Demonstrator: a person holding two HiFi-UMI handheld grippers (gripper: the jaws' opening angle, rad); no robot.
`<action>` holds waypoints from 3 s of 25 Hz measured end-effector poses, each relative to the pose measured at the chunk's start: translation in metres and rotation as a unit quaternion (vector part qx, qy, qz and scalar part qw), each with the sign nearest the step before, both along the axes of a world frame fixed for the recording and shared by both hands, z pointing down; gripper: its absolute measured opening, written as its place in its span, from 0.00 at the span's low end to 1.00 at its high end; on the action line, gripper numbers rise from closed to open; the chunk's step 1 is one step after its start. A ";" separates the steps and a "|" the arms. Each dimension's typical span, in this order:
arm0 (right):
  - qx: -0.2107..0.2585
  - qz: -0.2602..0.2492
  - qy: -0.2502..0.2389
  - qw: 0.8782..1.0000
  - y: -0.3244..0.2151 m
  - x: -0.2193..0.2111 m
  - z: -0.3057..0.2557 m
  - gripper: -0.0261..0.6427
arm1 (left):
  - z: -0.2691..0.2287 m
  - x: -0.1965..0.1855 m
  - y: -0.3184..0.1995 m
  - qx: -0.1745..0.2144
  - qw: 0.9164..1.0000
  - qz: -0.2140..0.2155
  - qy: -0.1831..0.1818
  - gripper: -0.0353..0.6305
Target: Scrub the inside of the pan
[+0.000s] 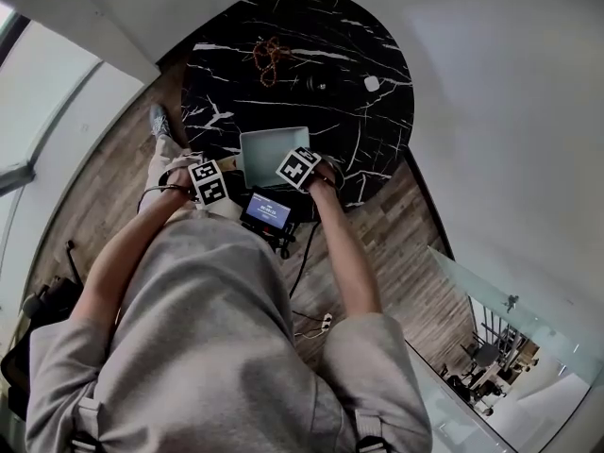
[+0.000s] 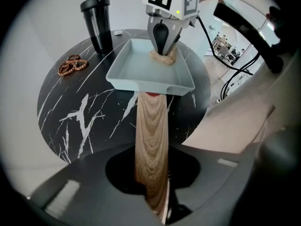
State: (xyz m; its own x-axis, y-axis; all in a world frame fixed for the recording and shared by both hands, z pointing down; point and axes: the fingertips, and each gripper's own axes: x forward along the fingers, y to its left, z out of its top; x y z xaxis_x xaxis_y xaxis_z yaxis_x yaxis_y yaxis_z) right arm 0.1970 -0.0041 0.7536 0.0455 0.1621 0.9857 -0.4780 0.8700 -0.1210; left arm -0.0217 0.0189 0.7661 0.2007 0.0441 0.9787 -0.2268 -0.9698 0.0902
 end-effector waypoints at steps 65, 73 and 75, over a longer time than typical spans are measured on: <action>0.577 0.393 -0.389 0.600 0.063 -0.136 -0.387 0.07 | -0.352 -0.017 -0.016 0.171 0.839 -0.048 0.515 0.08; 0.629 0.368 -0.365 0.579 0.097 -0.169 -0.419 0.06 | -0.393 -0.039 0.015 0.203 0.803 -0.058 0.558 0.06; 0.627 0.372 -0.366 0.578 0.101 -0.173 -0.417 0.06 | -0.390 -0.044 0.021 0.202 0.806 -0.055 0.554 0.06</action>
State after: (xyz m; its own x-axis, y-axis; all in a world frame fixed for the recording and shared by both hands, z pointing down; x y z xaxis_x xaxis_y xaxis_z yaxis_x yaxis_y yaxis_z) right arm 0.0240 0.0973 0.3366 -0.0811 -0.9949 0.0602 -0.9965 0.0797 -0.0250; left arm -0.0652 0.0399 0.3758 0.9424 -0.3101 0.1254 -0.3099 -0.9505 -0.0216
